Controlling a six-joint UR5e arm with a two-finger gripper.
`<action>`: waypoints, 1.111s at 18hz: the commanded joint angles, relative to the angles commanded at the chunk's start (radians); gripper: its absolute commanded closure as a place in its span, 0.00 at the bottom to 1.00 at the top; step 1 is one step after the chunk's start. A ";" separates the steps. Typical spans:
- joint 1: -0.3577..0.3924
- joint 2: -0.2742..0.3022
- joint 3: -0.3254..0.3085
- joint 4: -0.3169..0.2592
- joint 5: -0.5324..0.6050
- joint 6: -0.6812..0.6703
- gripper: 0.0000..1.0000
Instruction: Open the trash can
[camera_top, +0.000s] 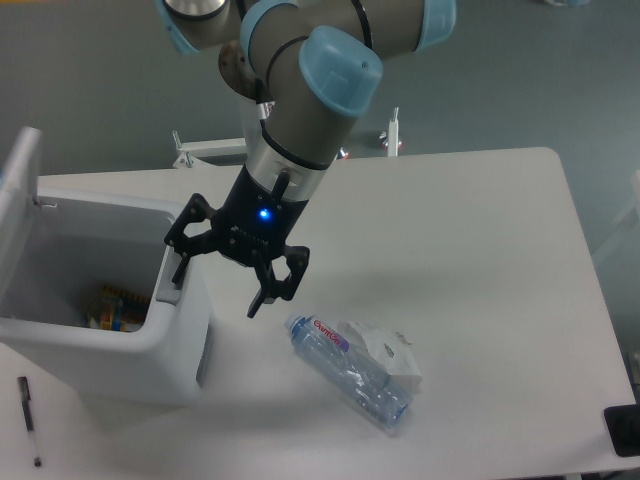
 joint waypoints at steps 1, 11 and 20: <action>0.000 -0.002 0.006 0.000 0.000 0.000 0.00; 0.130 -0.055 0.057 0.057 0.024 0.012 0.00; 0.273 -0.201 0.159 0.051 0.305 0.222 0.00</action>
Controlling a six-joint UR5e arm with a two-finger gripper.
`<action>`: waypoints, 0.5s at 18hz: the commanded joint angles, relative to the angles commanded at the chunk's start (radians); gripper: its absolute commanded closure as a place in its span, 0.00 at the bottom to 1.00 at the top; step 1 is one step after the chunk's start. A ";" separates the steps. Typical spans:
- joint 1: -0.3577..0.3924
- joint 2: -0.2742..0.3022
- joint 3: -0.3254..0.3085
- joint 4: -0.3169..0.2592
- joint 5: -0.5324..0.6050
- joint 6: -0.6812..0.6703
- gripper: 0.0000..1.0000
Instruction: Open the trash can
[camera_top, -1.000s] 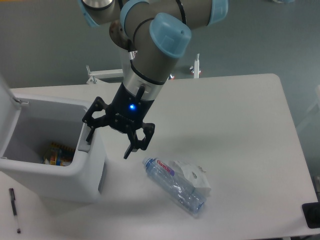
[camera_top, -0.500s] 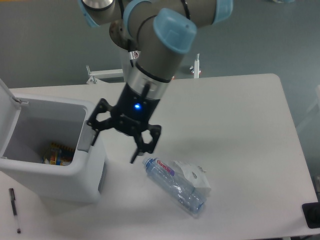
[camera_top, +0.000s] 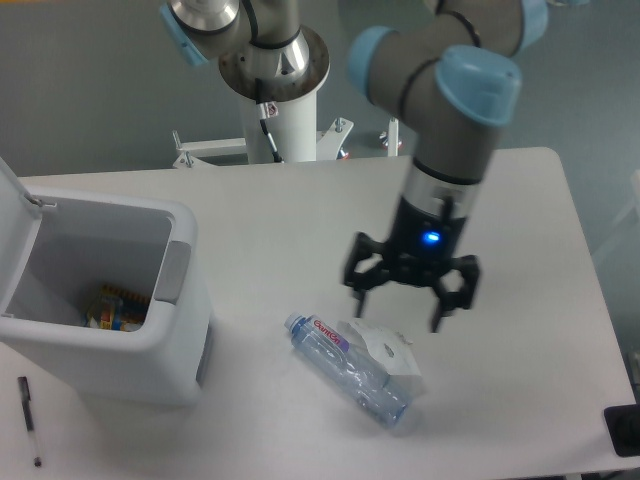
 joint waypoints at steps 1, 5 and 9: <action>0.008 -0.014 0.015 -0.002 0.002 0.021 0.00; 0.029 -0.051 0.034 -0.003 0.021 0.184 0.00; 0.029 -0.058 0.037 -0.012 0.126 0.233 0.00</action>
